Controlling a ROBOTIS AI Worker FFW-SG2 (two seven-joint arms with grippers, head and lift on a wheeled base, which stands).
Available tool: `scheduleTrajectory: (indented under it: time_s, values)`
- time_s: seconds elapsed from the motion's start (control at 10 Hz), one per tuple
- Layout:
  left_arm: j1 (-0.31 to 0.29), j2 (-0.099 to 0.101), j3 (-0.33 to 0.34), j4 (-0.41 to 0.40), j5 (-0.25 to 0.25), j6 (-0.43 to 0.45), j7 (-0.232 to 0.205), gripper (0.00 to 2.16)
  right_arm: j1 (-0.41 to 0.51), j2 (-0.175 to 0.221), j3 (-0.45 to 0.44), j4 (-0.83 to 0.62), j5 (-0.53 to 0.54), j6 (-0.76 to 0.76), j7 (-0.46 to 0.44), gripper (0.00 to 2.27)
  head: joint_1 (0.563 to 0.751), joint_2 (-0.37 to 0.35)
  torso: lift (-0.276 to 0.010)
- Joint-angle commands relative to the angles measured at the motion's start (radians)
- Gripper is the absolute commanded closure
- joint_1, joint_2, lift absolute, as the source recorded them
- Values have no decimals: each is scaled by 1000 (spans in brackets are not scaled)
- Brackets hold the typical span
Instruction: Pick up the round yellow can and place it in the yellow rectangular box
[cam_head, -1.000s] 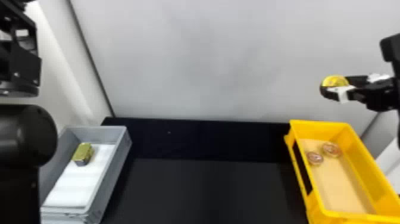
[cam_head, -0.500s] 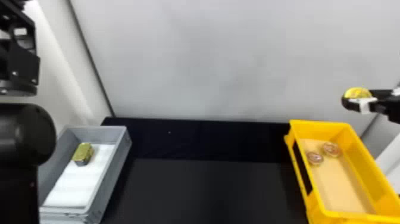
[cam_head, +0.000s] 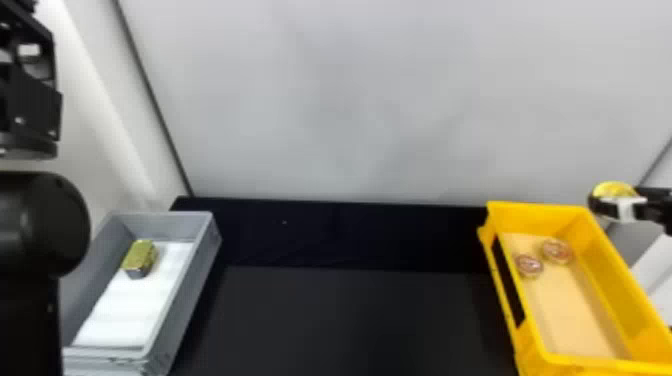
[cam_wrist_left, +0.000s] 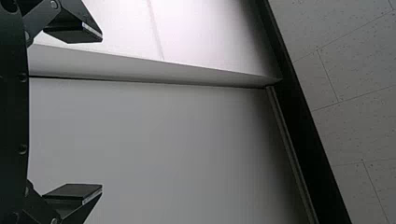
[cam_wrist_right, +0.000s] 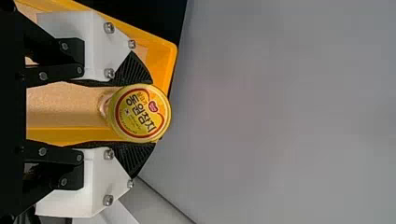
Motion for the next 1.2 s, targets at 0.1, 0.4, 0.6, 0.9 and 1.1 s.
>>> scheduleTrajectory:
  time_s: [0.1,0.4,0.6,0.9,1.1]
  values:
    - [0,-1,0,0,0,0,0,140,31,-27,-80,142,-167,-100,-45,727,663,54,-2]
    - [0,-3,0,0,0,0,0,140,51,-70,-70,248,-317,-125,-148,727,663,54,-2]
    - [-1,-4,0,0,-1,0,-3,140,50,-73,-74,323,-349,-145,-160,727,663,54,-2]
    - [-1,-4,0,0,-1,-1,-3,140,53,-73,-71,416,-368,-163,-171,727,663,54,-2]
    - [-4,-4,-1,0,-1,-1,-4,140,53,-76,-71,481,-388,-178,-171,727,663,54,-2]
